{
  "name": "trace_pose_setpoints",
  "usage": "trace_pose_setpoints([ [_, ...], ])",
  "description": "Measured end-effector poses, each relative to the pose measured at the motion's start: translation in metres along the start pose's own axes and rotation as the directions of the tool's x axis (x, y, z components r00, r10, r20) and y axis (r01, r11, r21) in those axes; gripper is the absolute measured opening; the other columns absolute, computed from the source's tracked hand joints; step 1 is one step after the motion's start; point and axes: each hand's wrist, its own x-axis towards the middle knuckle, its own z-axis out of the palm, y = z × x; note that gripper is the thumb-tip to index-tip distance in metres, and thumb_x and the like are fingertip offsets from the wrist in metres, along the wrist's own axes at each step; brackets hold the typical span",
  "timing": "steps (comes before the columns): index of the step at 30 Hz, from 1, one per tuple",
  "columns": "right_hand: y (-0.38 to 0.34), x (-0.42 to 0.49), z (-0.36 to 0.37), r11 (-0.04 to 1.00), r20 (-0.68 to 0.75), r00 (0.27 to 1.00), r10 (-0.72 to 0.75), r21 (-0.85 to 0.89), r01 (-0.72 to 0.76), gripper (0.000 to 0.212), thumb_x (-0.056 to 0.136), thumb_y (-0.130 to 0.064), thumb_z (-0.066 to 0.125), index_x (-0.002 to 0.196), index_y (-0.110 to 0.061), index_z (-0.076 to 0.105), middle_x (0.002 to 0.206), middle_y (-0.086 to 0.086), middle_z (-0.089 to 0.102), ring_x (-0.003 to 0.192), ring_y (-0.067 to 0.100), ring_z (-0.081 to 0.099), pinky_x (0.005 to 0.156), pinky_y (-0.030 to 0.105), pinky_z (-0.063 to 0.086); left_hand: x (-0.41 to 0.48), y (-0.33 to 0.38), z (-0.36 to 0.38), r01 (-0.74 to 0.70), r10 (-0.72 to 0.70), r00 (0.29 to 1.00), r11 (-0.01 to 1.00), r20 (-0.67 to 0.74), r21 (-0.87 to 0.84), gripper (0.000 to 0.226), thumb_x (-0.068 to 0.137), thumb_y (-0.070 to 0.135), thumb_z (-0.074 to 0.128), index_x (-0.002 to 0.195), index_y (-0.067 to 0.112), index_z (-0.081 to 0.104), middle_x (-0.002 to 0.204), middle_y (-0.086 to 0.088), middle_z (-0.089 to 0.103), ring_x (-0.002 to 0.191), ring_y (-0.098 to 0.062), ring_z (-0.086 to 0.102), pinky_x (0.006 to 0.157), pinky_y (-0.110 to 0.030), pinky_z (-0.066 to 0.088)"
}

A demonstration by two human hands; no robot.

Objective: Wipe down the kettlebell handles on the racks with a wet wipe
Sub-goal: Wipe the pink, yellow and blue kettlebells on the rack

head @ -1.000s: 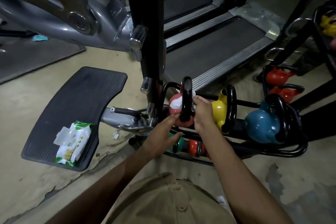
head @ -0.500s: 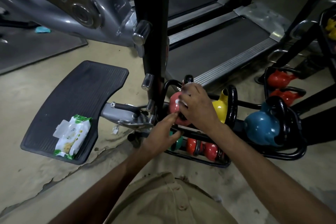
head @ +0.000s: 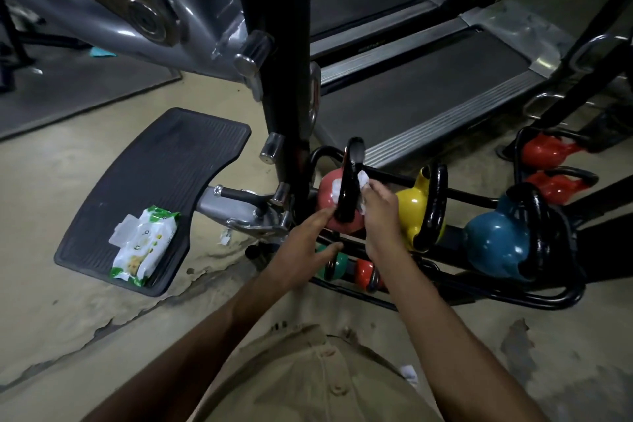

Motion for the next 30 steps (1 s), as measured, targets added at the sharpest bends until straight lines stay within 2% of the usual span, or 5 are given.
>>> trace_pose_setpoints([
  [7,0.012,-0.028,-0.017,0.945,0.014,0.966,-0.257,-0.209,0.254,0.013,0.104,-0.013,0.056,0.109,-0.017,0.067,0.105,-0.001,0.071,0.092,0.006,0.068,0.074,0.026,0.055,0.001,0.005,0.005,0.049,-0.052,0.997,0.997,-0.051,-0.061,0.072,0.095,0.022,0.074,0.158,0.018,0.041,0.156,0.004,0.05,0.141,-0.004,0.047,0.119,-0.027,0.039],
  [12,0.023,-0.015,-0.028,0.296,0.406,0.563,-0.72,-0.554,0.778,0.019,0.099,-0.009,0.062,0.116,-0.007,0.071,0.129,0.013,0.055,0.121,0.02,0.054,0.099,0.012,0.043,0.005,0.004,0.01,0.073,-0.078,0.995,0.995,-0.067,-0.073,0.062,0.09,0.011,0.071,0.149,0.021,0.052,0.139,0.005,0.063,0.127,-0.006,0.06,0.109,-0.037,0.05],
  [19,-0.03,0.042,-0.019,-0.586,0.944,0.304,-0.13,-0.32,0.744,0.037,0.101,-0.038,0.044,0.109,-0.013,0.071,0.12,0.012,0.067,0.13,0.032,0.055,0.122,0.066,0.02,0.008,0.01,0.011,0.031,-0.031,0.998,1.0,-0.053,0.001,0.041,0.094,0.02,0.07,0.134,0.019,0.06,0.127,0.009,0.064,0.11,0.0,0.06,0.093,-0.017,0.048],
  [25,-0.04,0.027,-0.017,-0.638,0.981,-0.007,-0.193,-0.12,0.761,0.036,0.097,-0.023,0.041,0.086,-0.013,0.075,0.092,0.009,0.071,0.1,0.032,0.069,0.105,0.065,0.047,0.013,-0.002,0.004,-0.036,0.035,0.999,0.994,0.008,0.107,0.044,0.094,0.021,0.065,0.137,0.017,0.056,0.135,0.002,0.059,0.116,-0.012,0.06,0.094,-0.022,0.048],
  [30,-0.005,0.007,-0.045,-0.257,0.797,0.288,-0.531,-0.475,0.842,0.019,0.096,-0.013,0.068,0.114,-0.01,0.072,0.122,0.012,0.063,0.116,0.03,0.056,0.108,0.041,0.043,0.014,-0.009,-0.004,-0.073,0.064,0.996,0.987,0.065,0.146,0.066,0.094,0.021,0.068,0.154,0.019,0.041,0.155,0.009,0.043,0.126,-0.007,0.054,0.099,-0.025,0.049],
])
